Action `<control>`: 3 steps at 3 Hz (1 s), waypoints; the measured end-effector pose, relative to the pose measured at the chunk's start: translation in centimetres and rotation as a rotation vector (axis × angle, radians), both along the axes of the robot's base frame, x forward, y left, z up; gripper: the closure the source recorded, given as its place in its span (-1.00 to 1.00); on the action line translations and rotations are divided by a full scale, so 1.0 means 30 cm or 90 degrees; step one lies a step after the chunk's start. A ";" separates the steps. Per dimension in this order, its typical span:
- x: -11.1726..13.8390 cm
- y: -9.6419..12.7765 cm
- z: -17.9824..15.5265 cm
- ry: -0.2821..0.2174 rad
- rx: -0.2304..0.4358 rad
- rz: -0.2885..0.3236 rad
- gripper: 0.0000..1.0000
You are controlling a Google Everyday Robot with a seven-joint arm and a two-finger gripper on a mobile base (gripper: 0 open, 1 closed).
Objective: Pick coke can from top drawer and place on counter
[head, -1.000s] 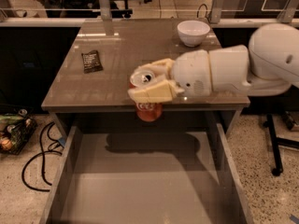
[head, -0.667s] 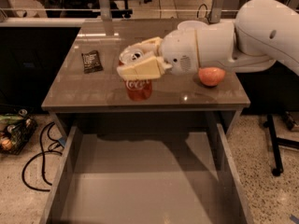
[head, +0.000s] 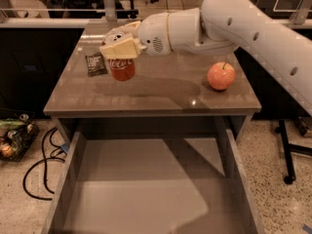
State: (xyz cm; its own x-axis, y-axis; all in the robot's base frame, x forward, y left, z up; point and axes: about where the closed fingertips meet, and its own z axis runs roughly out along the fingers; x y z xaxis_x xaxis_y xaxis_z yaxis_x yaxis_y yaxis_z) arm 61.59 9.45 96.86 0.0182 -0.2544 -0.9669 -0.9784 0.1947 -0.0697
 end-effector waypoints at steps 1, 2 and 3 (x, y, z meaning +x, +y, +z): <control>0.149 0.044 -0.063 -0.005 0.020 -0.008 1.00; 0.287 0.048 -0.138 -0.006 0.030 -0.012 1.00; 0.389 0.019 -0.199 -0.003 0.036 -0.025 1.00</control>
Offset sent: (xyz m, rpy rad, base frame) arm 0.1431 0.0068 -0.0680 0.0682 -0.0157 -0.0395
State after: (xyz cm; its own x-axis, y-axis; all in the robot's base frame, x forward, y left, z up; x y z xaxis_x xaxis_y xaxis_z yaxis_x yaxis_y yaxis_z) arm 73.26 10.03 90.89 0.0133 -0.1995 -0.9798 -0.9696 0.2370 -0.0615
